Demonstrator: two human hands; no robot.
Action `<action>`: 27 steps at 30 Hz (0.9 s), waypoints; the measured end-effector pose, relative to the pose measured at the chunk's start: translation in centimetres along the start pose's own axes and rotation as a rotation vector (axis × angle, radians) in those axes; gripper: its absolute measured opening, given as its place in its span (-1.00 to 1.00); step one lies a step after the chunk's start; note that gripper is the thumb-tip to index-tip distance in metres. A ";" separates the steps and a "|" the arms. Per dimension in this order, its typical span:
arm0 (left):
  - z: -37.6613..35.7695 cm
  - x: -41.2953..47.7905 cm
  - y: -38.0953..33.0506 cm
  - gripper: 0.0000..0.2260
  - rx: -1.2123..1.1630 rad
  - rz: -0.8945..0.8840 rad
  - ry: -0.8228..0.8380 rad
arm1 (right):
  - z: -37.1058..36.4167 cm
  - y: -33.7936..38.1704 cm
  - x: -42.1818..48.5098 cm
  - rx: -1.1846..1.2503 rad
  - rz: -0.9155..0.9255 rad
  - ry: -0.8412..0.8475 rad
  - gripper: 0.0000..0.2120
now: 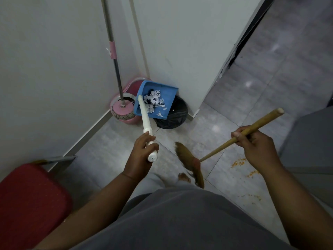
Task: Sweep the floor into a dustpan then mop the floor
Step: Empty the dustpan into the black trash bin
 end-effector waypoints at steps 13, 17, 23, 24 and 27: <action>-2.8 -3.3 -2.1 -0.78 -0.017 -0.029 0.108 | 1.0 0.3 1.0 -0.053 0.079 0.014 -0.92; -4.0 -4.6 -2.3 -0.77 0.032 -0.052 0.149 | 1.3 -0.1 1.0 -0.058 0.085 0.024 -0.93; -5.2 -4.3 -2.3 -0.71 0.071 -0.060 0.245 | 1.2 -1.1 1.0 -0.056 0.073 0.046 -0.92; -5.2 -4.3 -2.2 -0.73 0.056 -0.054 0.249 | 1.2 -1.2 1.0 -0.059 0.072 0.048 -0.91; -5.3 -5.0 -1.6 -0.58 -0.102 0.048 0.274 | 1.1 -1.3 1.0 -0.065 0.073 0.045 -0.91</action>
Point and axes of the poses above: each hand's wrist, its own x-axis towards the middle knuckle, its own z-axis out of the back of the hand, y = z × x, the point moved 8 cm from there along x, towards the middle knuckle, and after that the axes turned 5 degrees about -z, right-handed, at the moved point
